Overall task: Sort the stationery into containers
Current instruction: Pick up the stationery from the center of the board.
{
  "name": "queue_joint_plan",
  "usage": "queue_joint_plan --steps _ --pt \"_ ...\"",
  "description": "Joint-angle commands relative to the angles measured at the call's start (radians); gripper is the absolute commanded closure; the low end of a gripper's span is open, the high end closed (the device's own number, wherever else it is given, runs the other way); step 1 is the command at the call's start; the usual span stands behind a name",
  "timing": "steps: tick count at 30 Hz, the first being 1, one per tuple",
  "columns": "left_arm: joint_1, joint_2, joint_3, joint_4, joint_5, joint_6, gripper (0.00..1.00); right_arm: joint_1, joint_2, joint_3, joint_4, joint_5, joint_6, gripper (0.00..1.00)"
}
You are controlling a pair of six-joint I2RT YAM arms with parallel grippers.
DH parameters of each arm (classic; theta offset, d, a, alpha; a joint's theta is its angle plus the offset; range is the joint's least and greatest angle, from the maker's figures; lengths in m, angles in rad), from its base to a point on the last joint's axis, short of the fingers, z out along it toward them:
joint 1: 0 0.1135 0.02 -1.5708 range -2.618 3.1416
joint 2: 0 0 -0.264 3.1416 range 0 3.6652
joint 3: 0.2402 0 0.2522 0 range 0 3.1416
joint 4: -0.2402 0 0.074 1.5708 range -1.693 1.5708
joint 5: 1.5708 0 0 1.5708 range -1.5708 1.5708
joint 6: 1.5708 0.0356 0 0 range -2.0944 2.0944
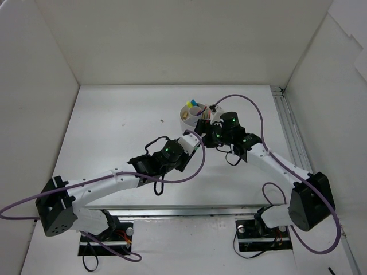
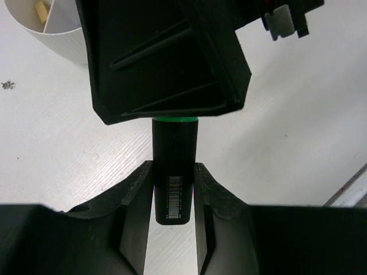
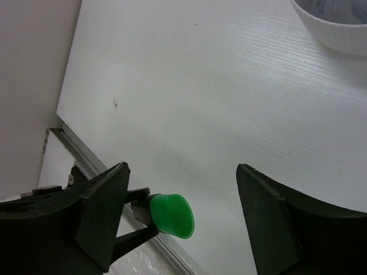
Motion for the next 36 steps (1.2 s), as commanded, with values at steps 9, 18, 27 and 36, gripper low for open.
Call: queue_joint_plan --steps 9,18,27,36 --pt "-0.002 -0.035 -0.004 0.095 -0.109 -0.007 1.0 0.012 -0.028 -0.01 0.102 -0.037 0.06 0.37" --pt "-0.002 -0.036 0.005 0.098 -0.071 -0.001 1.0 0.024 -0.02 -0.003 0.115 -0.035 0.046 0.58" --pt "-0.002 -0.043 0.007 0.146 -0.101 0.002 0.9 0.041 -0.043 0.04 0.089 -0.005 -0.001 1.0" --pt "0.008 -0.105 0.004 0.118 -0.128 0.003 0.0 0.044 -0.048 0.143 0.014 0.165 -0.099 1.0"
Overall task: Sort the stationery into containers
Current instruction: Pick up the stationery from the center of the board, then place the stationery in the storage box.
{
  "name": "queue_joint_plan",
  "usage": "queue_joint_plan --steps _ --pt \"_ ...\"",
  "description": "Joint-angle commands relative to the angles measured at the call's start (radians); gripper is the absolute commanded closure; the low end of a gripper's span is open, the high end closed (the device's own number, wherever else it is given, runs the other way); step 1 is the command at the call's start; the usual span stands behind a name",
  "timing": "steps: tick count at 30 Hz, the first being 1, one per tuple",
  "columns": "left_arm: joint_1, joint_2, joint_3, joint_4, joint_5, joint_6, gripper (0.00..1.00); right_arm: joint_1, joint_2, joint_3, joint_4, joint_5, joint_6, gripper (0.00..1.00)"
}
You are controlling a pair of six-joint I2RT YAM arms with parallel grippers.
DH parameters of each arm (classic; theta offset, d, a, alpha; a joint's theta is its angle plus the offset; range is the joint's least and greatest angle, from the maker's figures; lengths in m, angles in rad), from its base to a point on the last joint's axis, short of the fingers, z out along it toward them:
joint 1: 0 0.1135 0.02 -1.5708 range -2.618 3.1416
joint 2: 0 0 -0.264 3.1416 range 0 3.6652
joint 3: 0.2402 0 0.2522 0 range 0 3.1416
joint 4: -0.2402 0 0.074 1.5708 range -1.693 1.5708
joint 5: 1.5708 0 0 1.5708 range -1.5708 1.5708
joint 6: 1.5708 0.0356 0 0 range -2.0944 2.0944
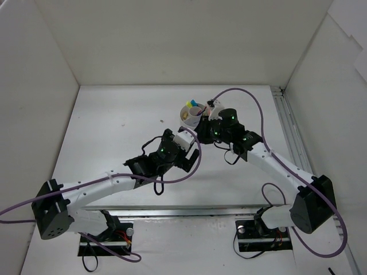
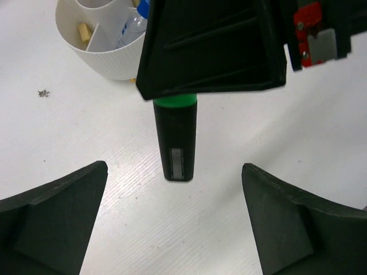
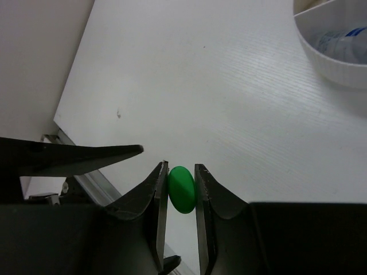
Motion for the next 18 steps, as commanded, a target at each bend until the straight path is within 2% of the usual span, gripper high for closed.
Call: queue_joint_plan --steps 1,5,11,13,18 --pt "0.016 -0.086 0.016 0.037 -0.052 -0.012 0.0 0.003 -0.025 0.13 -0.007 0.138 -0.095 1.0" --pt "0.061 -0.174 -0.081 -0.036 -0.161 -0.094 0.0 -0.005 0.021 0.231 -0.016 0.206 -0.188 1.0" --pt "0.192 -0.353 -0.171 -0.191 -0.325 -0.332 0.0 -0.026 0.158 0.409 -0.001 0.366 -0.325 1.0" --pt "0.246 -0.41 -0.176 -0.243 -0.335 -0.386 0.0 -0.039 0.227 0.466 0.037 0.382 -0.357 1.0" --pt "0.302 -0.478 -0.202 -0.279 -0.301 -0.41 0.0 -0.051 0.369 0.613 0.056 0.41 -0.452 1.0"
